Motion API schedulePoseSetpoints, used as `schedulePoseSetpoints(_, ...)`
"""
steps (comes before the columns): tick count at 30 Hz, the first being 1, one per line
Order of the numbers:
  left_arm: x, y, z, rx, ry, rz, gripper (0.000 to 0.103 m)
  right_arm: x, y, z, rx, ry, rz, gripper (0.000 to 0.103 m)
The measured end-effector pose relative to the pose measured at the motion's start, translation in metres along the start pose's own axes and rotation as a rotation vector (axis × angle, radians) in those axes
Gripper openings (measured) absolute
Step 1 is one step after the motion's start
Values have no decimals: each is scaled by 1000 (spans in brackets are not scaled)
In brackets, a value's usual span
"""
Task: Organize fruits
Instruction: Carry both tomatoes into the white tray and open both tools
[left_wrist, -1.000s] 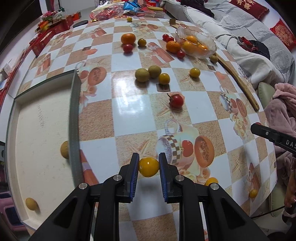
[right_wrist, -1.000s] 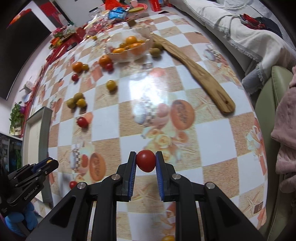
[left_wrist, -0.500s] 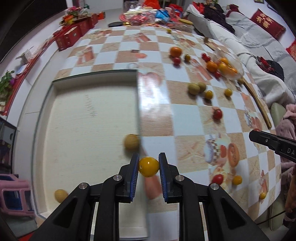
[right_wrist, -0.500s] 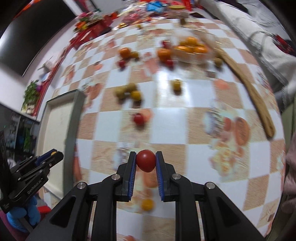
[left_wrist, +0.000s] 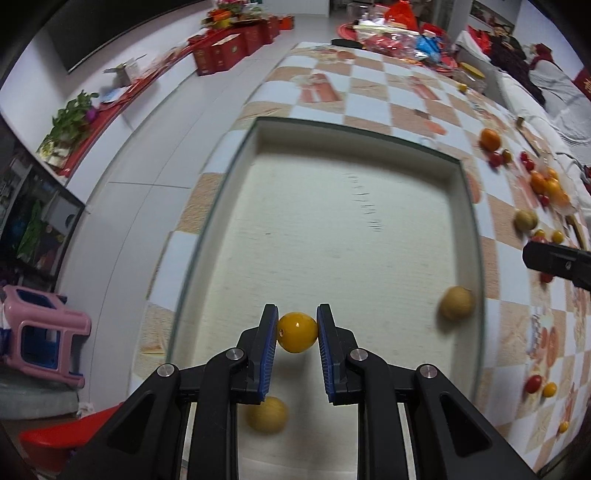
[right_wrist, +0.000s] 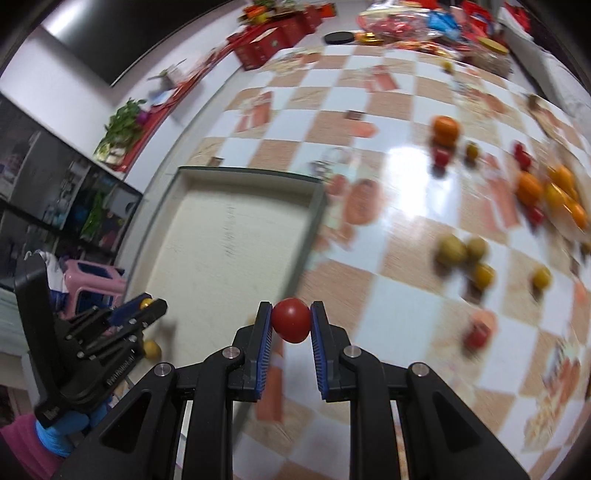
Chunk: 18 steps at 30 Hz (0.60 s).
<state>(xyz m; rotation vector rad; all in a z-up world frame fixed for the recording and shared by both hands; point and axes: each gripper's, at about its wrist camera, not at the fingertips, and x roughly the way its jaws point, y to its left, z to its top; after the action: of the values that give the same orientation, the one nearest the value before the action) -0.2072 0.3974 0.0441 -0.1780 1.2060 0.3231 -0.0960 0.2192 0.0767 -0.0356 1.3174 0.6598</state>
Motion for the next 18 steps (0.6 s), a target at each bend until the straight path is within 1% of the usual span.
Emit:
schedulePoseSetpoints(3, 11, 12, 1, -26, 15, 20, 23, 21, 15, 15, -33, 19, 6, 22)
schedulePoseSetpoints(7, 21, 18, 1, -42, 30, 26, 23, 45, 29, 27, -69, 49, -11, 22)
schedulePoseSetpoints(12, 24, 16, 0, -27, 28, 36, 23, 65, 35, 34, -81, 74, -31, 22)
schedulePoseSetpoints(18, 24, 10, -1, 16, 18, 59, 24, 83, 42, 35, -132, 97, -82, 23)
